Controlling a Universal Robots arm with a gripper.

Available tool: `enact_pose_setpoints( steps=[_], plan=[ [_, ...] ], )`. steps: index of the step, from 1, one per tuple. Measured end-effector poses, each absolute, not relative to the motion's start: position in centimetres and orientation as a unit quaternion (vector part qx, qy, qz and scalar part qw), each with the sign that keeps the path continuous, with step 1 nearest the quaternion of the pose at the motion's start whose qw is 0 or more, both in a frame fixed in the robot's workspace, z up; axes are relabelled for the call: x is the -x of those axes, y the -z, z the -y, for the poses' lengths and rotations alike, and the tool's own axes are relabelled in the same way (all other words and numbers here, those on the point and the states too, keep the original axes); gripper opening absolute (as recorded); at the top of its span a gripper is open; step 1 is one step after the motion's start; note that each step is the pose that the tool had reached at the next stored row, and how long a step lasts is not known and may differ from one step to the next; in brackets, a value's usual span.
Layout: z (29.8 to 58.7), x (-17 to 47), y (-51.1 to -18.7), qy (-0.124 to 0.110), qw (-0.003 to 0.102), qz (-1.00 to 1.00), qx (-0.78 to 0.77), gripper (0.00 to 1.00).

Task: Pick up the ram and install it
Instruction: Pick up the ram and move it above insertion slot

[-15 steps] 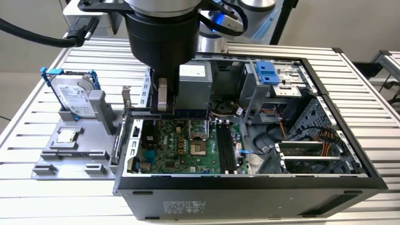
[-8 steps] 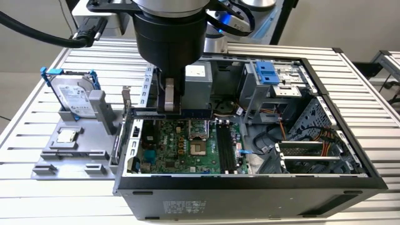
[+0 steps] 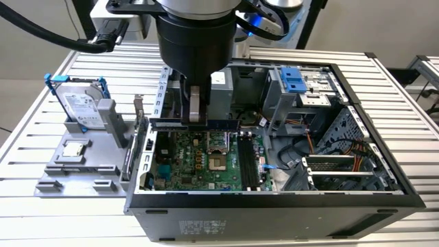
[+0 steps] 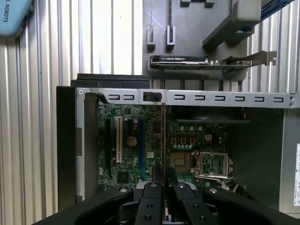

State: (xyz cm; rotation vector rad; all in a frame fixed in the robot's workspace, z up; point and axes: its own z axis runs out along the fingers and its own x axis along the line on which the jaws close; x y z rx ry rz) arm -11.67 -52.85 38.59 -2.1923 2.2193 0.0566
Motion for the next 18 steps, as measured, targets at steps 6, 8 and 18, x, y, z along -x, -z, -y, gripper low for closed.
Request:
enact_pose_setpoints(
  steps=[6,8,18],
  plan=[
    [52.9,11.0,-38.6,-0.018,0.011,-0.711,0.703,0.00],
    [52.9,10.8,-38.6,-0.018,0.011,-0.711,0.703,0.00],
    [52.9,9.7,-38.6,-0.018,0.011,-0.711,0.703,0.00]
  ],
)
